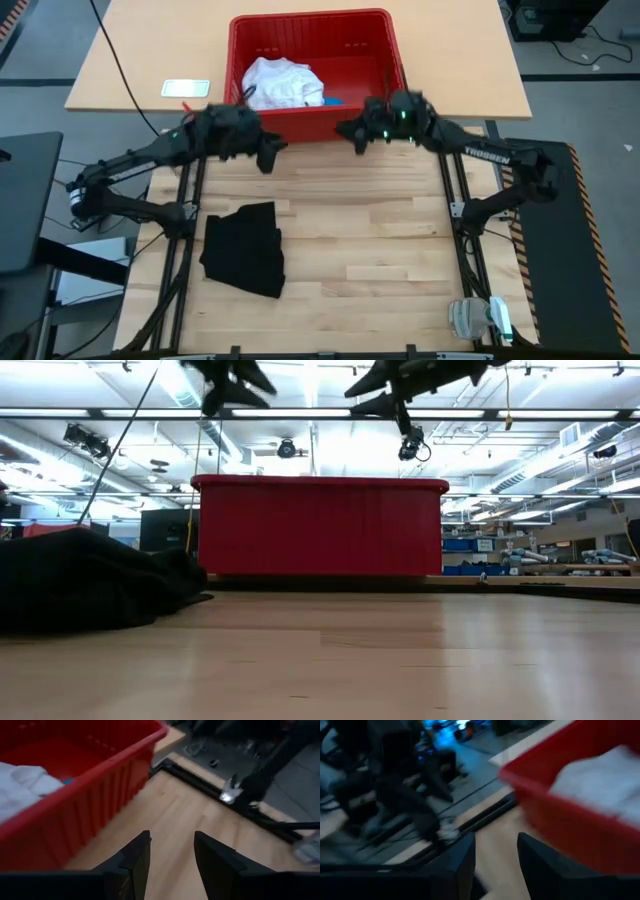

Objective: Fold laundry
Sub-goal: Fold the white shirt

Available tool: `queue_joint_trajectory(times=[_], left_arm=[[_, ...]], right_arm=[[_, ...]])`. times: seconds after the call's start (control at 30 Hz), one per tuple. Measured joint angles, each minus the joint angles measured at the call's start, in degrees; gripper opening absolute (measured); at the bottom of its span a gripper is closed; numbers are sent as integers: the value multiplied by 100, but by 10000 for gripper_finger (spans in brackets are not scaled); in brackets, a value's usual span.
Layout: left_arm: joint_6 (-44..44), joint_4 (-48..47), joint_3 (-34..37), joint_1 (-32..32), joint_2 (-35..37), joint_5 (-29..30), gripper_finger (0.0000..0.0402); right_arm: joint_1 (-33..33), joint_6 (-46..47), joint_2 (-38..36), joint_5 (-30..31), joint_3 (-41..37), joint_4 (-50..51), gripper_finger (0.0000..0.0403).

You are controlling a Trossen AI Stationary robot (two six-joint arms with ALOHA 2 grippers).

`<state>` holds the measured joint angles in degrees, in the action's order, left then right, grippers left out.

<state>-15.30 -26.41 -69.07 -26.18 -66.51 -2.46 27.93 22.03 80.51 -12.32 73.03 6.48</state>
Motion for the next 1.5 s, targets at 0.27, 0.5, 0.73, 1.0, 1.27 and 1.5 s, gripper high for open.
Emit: queue_joint_trajectory(times=[0.27, 0.5, 0.73, 1.0, 1.27, 1.5], left_arm=[[593, 662, -1, -1437, -1040, -1194, 155], [1172, 482, -27, -1741, -1541, -1577, 155], [1778, 180, -13, -1798, -1588, -1786, 155], [1882, -160, -5, -1944, -1583, -2209, 155], [2569, -971, 5, -1892, -1601, -2145, 155], [2421, -1028, 3, -1964, -1586, -2123, 155]], right_arm=[[997, -795, 1071, 1226, 1188, 1158, 153], [1393, -721, 1595, 1501, 1196, 1721, 153], [1302, -436, 1783, 1578, 1219, 1797, 153], [1115, -120, 1797, 1059, 1198, 1694, 153], [1166, -772, 1790, 1830, 1194, 20, 154], [1450, -1050, 2043, 1808, 1200, -938, 157]])
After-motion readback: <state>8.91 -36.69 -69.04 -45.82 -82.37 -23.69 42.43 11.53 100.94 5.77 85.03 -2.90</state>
